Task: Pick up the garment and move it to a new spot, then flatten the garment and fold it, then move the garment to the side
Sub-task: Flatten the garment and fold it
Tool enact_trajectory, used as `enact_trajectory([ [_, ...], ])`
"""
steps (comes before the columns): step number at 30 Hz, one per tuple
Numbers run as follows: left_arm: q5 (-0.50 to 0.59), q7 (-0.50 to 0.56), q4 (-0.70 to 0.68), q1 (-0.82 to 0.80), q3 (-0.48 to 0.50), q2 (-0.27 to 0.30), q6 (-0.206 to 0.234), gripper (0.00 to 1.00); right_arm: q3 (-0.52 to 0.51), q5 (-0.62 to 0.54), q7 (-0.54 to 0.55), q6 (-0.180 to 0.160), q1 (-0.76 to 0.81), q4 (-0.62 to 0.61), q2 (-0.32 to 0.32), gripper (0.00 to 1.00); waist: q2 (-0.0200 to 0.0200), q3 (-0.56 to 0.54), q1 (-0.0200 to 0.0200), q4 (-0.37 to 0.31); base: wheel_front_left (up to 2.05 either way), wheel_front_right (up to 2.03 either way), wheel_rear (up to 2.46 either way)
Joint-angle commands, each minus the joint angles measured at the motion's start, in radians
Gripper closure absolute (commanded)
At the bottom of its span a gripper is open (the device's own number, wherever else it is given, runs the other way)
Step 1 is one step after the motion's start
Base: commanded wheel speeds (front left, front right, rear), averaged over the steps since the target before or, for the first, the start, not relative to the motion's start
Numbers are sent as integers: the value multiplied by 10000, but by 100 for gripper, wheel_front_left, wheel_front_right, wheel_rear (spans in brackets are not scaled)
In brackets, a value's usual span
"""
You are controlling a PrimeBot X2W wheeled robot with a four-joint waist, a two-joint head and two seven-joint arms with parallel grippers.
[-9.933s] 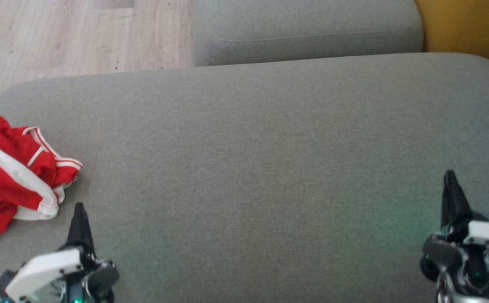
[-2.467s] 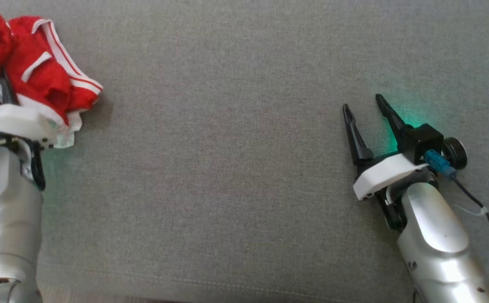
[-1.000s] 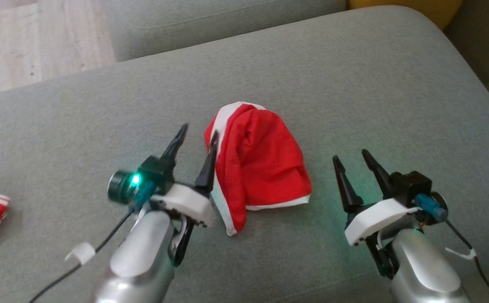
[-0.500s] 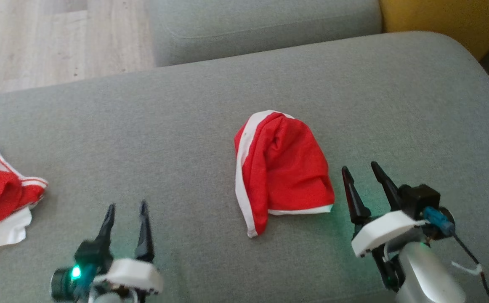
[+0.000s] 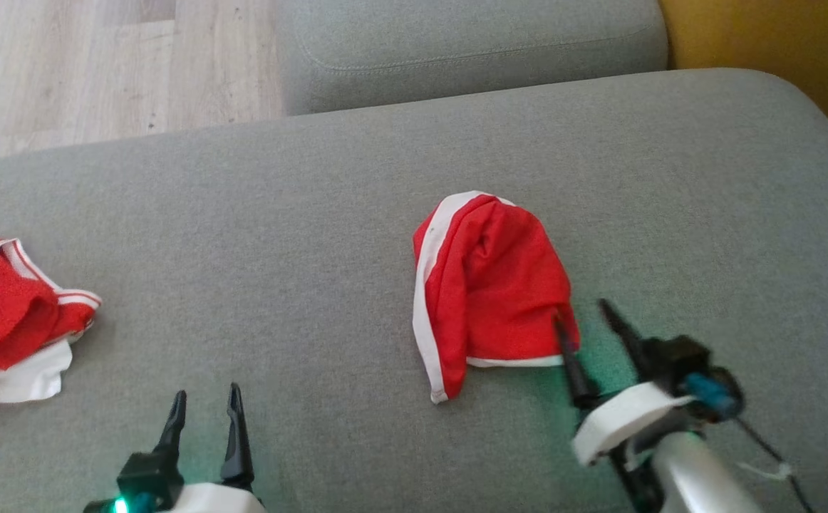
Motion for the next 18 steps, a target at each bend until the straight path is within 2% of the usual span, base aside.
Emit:
enact_trajectory([
  [1, 40, -53, -247, -356, 314, 4, -54, 0, 610, 2, -65, -7, -339, -411, 60, 0, -1, 33, 0, 63, 0, 0, 0],
  [5, -237, -53, -81, -319, 13, -1, -51, 0, 2349, 515, -65, -7, -233, -365, 60, 0, -1, 99, 0, 381, 0, 0, 0],
  [9, -334, -53, 57, -251, -264, -2, 17, 0, 3536, 1115, -65, -7, -268, 317, 60, 0, -1, 177, 0, 834, 0, 0, 0],
  [13, -334, -53, 160, -232, -299, -3, 58, 0, 3956, 1507, -65, -7, -554, 1180, 60, 0, -1, 271, 0, 1291, 0, 0, 0],
  [18, -301, -53, 234, -220, -225, -4, 32, 0, 3965, 1698, -65, -7, -828, 1590, 60, 0, -1, 406, 0, 1679, 0, 0, 0],
])
